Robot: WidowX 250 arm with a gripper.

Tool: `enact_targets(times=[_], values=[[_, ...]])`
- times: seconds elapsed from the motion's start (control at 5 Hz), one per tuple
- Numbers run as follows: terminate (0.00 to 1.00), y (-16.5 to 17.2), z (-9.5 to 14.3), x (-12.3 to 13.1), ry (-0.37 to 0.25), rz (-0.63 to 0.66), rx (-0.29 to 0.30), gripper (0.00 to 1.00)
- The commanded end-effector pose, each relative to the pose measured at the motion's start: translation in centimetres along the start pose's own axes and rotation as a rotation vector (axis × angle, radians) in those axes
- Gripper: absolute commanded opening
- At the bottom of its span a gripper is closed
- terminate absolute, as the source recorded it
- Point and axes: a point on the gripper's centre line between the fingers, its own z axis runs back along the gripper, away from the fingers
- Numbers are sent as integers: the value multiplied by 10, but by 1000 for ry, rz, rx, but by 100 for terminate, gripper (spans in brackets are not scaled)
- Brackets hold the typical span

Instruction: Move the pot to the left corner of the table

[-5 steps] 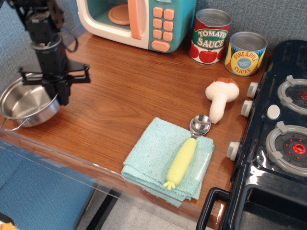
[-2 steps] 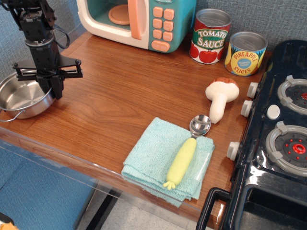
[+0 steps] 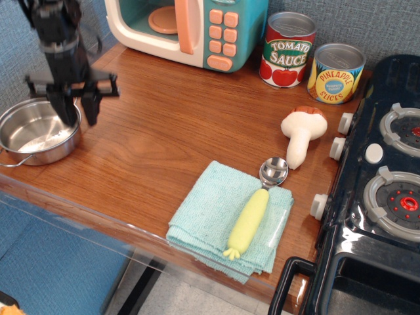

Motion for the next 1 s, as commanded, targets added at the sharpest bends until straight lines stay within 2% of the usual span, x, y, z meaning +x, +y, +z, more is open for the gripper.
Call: enact_targets(times=[0.0,0.2,0.4,0.6,0.8], values=[[0,-18,36,5,-67,-151,-11,100],[0,-26,30,9,-9,-324,-15,100],[0,-34,28,10,12,-384,-9,100],[0,-34,28,10,12,-384,-9,100],[100,-34,28,10,12,-384,-9,100]])
